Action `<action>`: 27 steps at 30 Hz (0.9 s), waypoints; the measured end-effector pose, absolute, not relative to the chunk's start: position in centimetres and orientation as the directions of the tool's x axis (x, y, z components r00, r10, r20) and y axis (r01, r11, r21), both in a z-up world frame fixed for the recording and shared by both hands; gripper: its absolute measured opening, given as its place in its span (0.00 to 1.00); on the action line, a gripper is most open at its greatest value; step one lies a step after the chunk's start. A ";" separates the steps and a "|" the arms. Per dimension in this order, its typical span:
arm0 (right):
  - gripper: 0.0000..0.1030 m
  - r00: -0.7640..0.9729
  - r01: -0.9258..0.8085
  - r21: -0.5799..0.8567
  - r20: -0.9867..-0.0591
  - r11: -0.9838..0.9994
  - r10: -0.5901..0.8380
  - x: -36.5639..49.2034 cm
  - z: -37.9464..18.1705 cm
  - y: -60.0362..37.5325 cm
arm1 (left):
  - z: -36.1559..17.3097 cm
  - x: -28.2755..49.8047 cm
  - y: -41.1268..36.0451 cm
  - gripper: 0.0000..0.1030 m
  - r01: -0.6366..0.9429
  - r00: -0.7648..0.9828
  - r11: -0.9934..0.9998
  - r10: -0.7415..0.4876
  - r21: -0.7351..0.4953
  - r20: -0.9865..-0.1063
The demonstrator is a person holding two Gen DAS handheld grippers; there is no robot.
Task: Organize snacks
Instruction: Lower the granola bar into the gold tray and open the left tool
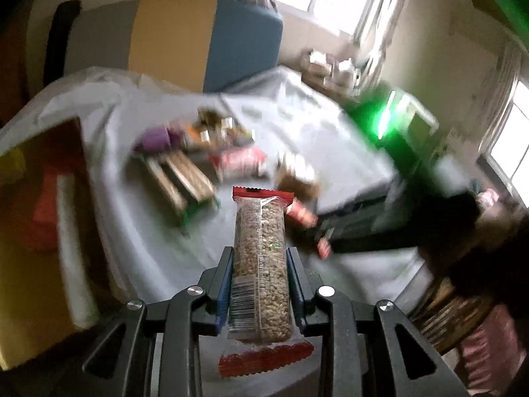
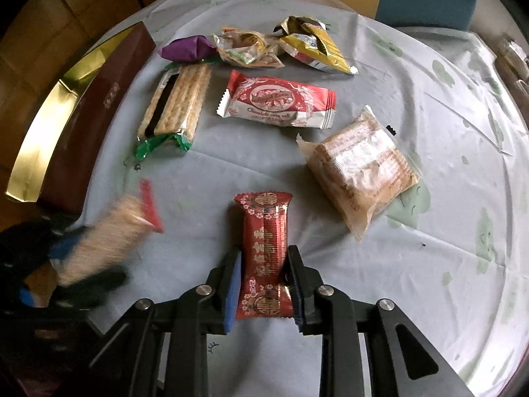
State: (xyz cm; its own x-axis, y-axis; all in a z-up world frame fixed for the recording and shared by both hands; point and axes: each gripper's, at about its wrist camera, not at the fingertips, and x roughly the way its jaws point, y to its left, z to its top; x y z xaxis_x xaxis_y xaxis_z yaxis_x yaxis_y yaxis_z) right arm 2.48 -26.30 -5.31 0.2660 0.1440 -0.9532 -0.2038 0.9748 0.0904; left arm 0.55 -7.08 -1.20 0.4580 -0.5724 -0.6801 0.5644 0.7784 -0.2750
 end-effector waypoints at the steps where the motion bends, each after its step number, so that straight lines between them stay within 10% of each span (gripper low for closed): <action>1: 0.27 0.269 -0.207 0.085 -0.953 0.975 0.140 2.6 -5.6 -26.3 | 0.0 0.8 -6.2 0.30 0.549 0.478 0.782 -0.583 -0.294 -0.658; 11: 0.27 0.290 -0.244 0.018 -0.953 0.970 0.091 2.1 -5.5 -24.7 | 2.3 9.3 5.2 0.30 0.120 0.558 0.873 -0.453 -0.473 -0.695; 27: 0.27 0.296 -0.255 0.002 -0.952 0.967 0.080 2.0 -5.5 -24.7 | -2.4 17.8 9.9 0.33 -0.097 0.522 0.935 -0.243 -0.340 -0.818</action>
